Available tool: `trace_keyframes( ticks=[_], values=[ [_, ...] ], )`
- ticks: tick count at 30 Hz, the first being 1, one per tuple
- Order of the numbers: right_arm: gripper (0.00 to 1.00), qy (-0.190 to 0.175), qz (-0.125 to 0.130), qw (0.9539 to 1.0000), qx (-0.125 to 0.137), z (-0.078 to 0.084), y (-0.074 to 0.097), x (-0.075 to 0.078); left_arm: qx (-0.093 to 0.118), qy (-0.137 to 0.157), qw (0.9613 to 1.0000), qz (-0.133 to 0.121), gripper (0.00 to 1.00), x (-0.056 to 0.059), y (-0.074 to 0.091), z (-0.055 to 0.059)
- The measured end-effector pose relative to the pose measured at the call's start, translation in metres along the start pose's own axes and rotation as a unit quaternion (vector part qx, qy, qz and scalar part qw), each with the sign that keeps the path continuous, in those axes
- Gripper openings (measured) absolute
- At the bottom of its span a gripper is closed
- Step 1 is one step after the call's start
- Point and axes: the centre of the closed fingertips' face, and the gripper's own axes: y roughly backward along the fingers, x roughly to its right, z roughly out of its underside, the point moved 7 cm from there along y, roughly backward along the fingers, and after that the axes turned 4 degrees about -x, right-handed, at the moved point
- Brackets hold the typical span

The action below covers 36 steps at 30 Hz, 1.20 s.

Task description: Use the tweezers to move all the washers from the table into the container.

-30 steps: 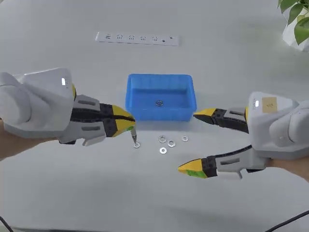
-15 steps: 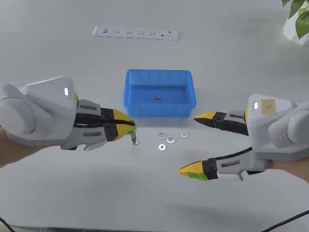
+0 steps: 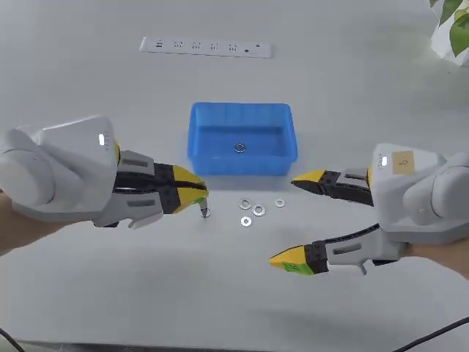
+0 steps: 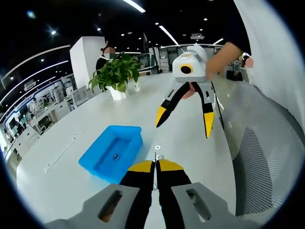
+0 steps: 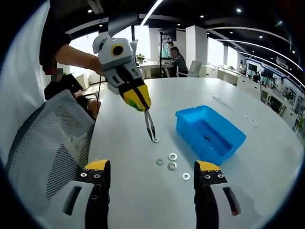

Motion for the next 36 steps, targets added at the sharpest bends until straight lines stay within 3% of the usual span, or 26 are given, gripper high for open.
trace_keyframes(
  ticks=[12, 23, 30, 36],
  values=[
    [0.71, -0.001, -0.010, 1.0000, 0.000, -0.002, -0.006, -0.004, 0.002, -0.012, 0.9999, 0.006, 0.05, 0.000, -0.002, -0.002],
    [0.71, -0.007, -0.012, 0.9999, 0.003, -0.006, -0.009, -0.003, 0.004, 0.015, 0.9998, 0.011, 0.05, -0.004, -0.001, 0.001],
    [0.70, 0.011, -0.046, 0.9989, 0.002, -0.022, -0.029, -0.004, 0.002, 0.020, 0.9992, 0.035, 0.05, -0.002, -0.002, 0.001],
    [0.68, 0.033, -0.075, 0.9967, 0.000, -0.039, -0.053, -0.001, 0.000, 0.034, 0.9987, 0.039, 0.05, -0.011, -0.001, 0.002]
  ],
)
